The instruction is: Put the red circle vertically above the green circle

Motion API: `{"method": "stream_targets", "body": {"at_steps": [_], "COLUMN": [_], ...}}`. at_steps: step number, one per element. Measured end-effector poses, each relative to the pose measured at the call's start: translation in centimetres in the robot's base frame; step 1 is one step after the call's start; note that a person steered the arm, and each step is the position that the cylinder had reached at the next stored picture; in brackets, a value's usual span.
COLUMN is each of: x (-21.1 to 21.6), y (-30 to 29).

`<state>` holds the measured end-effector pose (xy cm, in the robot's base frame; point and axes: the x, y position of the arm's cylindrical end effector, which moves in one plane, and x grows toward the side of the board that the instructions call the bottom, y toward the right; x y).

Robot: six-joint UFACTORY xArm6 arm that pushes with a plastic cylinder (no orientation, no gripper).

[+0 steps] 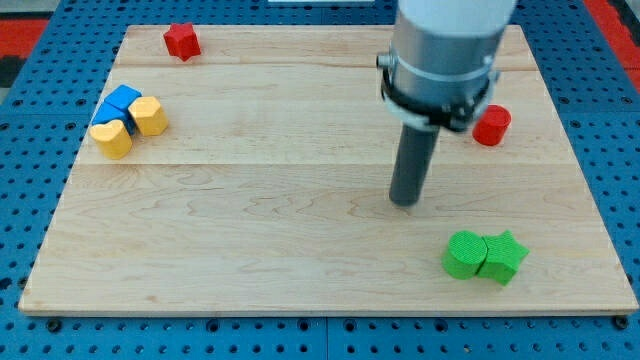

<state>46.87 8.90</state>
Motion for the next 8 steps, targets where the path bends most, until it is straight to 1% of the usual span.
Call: {"method": "stream_targets", "body": {"at_steps": [1, 2, 3, 4, 5, 6, 7, 8], "x": [-5.3, -10.3, -13.9, -7.8, -2.9, -6.6, -8.4, -5.6], "y": [5.4, 8.1, 12.0, 14.1, 10.9, 10.3, 7.0, 2.7]}}
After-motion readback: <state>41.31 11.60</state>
